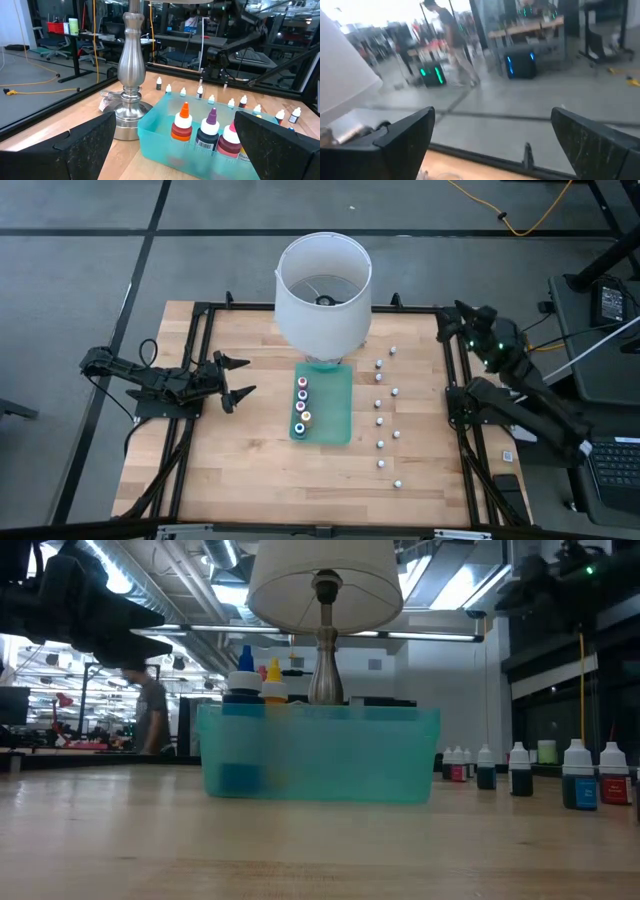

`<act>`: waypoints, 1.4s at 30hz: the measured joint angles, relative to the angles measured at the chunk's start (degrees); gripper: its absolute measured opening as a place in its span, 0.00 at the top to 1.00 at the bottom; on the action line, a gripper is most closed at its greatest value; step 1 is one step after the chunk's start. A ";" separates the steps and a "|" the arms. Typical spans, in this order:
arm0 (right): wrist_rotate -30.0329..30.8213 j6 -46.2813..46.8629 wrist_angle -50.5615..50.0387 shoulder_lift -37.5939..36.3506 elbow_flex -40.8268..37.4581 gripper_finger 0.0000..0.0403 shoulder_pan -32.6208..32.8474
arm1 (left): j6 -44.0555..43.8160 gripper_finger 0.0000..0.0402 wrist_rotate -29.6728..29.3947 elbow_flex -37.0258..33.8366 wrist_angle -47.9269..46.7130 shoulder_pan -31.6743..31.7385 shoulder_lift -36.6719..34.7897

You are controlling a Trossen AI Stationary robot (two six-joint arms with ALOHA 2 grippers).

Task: Pick & Place food coloring
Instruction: Put the small green food coloring bottle into the green bin

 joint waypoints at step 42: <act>-6.98 13.56 -43.63 66.00 43.71 0.01 0.37 | 0.00 0.00 0.00 0.00 0.04 0.02 0.00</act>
